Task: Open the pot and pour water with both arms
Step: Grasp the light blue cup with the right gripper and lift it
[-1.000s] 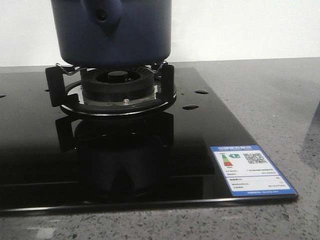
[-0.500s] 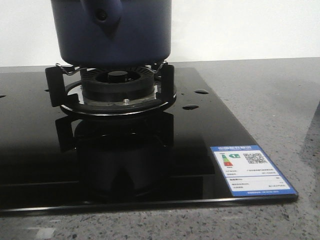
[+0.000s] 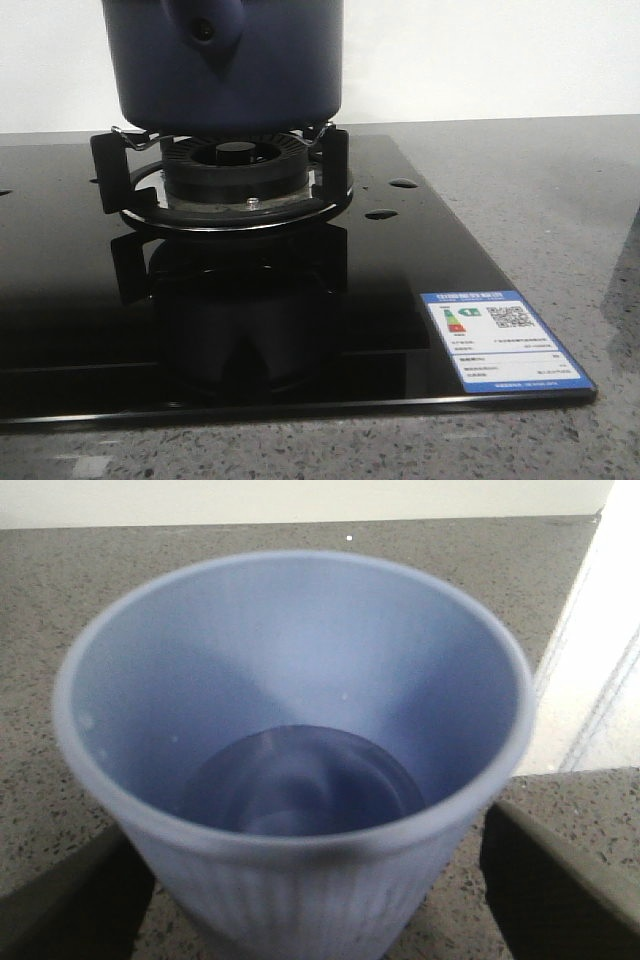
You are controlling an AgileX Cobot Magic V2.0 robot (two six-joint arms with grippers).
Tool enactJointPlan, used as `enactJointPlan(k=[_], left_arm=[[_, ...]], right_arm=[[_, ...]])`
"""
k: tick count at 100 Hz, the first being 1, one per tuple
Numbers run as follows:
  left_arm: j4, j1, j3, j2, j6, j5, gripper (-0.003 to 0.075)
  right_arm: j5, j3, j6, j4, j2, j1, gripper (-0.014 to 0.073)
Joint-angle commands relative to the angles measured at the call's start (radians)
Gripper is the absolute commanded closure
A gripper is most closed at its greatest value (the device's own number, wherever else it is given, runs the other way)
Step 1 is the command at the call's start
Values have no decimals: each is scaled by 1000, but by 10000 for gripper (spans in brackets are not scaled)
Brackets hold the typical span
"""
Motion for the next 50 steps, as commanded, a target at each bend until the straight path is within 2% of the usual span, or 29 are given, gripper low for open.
enactJointPlan(k=[1,15,39,50], left_arm=[[-71,2,-41,-29,-2,-32,332],[-71,2,-41,-29,-2,-32,332],[-71,2,-41,-29,-2,-32,332],[-71,2,-41,-29,-2,-32,332]], right_arm=[[-100,-34,0,-15,-5,-1,4],[-121,-34,0,-17,6,-1,29],[-139,-34,0,-17,6,-1,221],[-147,-34,0,-17,6,-1,227]])
